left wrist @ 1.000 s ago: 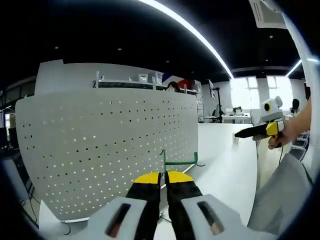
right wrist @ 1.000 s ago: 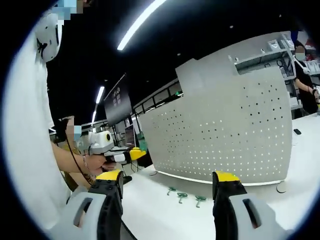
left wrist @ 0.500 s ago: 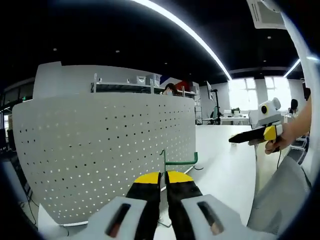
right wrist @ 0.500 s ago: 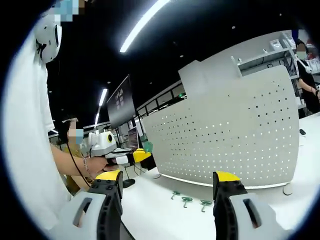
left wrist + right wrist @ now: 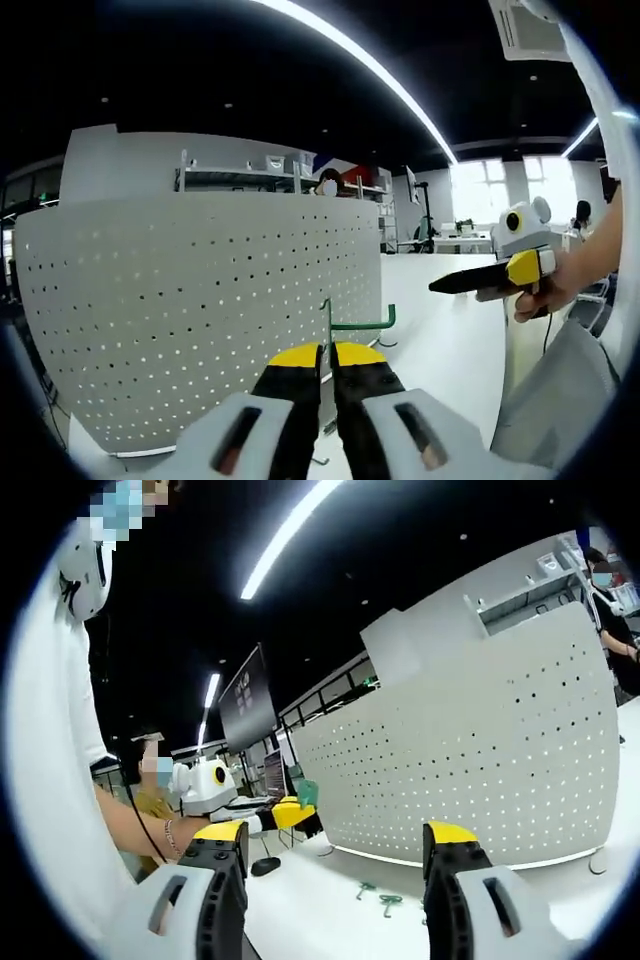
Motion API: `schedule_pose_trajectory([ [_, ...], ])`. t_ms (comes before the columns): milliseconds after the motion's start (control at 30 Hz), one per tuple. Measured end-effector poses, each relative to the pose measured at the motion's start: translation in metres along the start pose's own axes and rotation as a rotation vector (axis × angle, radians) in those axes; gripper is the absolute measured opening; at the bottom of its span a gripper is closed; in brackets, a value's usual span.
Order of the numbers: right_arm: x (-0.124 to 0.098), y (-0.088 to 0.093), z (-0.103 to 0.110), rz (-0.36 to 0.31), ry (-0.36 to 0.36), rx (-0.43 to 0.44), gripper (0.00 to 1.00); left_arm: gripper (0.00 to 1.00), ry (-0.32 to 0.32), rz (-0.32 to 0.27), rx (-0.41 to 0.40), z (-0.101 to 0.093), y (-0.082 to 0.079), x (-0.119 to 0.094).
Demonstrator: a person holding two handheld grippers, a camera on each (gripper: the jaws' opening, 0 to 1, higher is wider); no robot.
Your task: Insert the hook assembly into the mounting plate slot until the hook locks in place.
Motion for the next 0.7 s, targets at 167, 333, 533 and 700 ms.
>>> schedule_pose_trajectory([
  [167,0.010,-0.001,0.004,-0.012,-0.011,0.007,0.66,0.03,-0.001,-0.008,0.005,-0.003,-0.005,0.004],
  [333,0.019,-0.002,0.008,-0.022,-0.023,0.016,0.66,0.03,-0.001,-0.010,0.009,-0.005,-0.007,0.007],
  [533,0.027,-0.007,0.008,-0.049,-0.020,0.036,0.63,0.03,-0.008,-0.017,0.015,-0.006,-0.011,0.008],
  [700,0.035,-0.007,0.009,-0.047,-0.026,0.029,0.61,0.03,-0.010,-0.019,0.016,-0.007,-0.012,0.008],
])
Point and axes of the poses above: the point that each gripper's makers call its tool centre point, and the gripper's own axes: x roughly forward along the fingers, z roughly to its left, y roughly out of its underside, the point moved 3 cm from there along -x, roughly backward along the fingers, and after that the axes turned 6 degrees about y, right-handed, at the moved point
